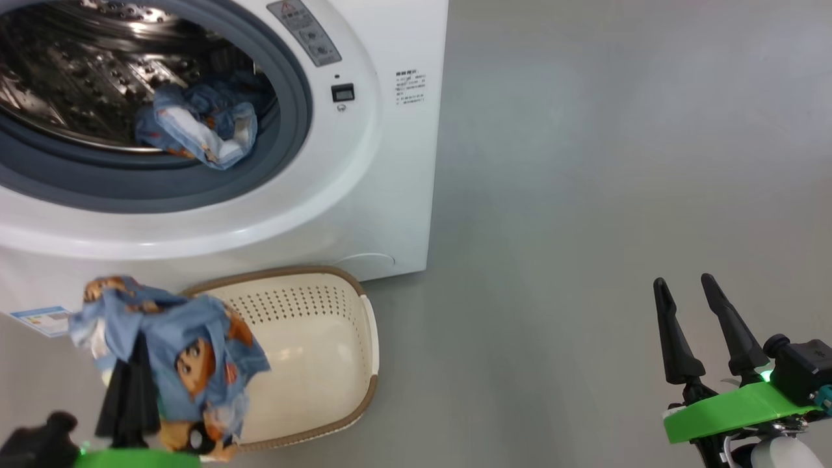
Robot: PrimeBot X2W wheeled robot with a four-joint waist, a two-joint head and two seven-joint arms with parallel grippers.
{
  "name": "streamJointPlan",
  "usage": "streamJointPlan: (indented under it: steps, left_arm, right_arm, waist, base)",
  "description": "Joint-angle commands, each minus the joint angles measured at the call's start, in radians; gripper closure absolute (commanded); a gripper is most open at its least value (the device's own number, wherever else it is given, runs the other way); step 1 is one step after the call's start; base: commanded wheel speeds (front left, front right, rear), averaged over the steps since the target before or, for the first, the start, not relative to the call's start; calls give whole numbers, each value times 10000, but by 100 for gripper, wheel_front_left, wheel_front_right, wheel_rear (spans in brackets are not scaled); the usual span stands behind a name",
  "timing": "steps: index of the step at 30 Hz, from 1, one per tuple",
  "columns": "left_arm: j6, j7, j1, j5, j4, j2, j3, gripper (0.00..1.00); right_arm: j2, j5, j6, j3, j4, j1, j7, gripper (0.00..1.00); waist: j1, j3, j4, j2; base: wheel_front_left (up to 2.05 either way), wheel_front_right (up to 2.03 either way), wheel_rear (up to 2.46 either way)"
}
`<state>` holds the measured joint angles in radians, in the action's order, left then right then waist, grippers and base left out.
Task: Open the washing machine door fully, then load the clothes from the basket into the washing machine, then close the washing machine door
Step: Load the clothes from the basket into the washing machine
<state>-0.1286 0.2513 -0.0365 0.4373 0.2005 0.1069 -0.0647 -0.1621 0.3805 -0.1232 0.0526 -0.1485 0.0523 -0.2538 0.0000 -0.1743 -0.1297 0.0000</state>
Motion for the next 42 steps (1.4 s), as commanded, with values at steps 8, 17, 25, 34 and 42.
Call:
streamJointPlan:
  steps: [8, 17, 25, 34, 42]
  left_arm:
    - [-21, 105, -2103, 74, -286, 459, -390, 100]
    - [-21, 105, -5409, 195, 1067, 1152, -429, 100]
    - [-21, 105, -8487, -150, 3623, 1988, -778, 100]
    - [-21, 105, -10516, -817, 6491, 2512, -410, 100]
    - [-21, 105, -11644, -1270, 8147, 2810, 138, 100]
  right_arm:
    - [66, -7, -75, 406, 227, 865, -80, 0]
    - [395, -4, -75, 810, 251, 1760, -80, 0]
    - [747, 92, -75, 1090, 293, 2340, -80, 0]
    - [952, 112, -75, 1198, 338, 2531, -80, 0]
    - [1036, 119, -75, 1362, 426, 2653, -80, 0]
  waist:
    - [0, -971, -153, 0]
    - [0, -2008, -501, 0]
    - [0, -2880, -1157, 0]
    - [0, -3543, -1573, 0]
    - [0, -3895, -1798, 0]
  base:
    - [0, 0, 0]
    - [0, 0, 0]
    - [0, 0, 0]
    - [0, 0, 0]
    - [0, 0, 0]
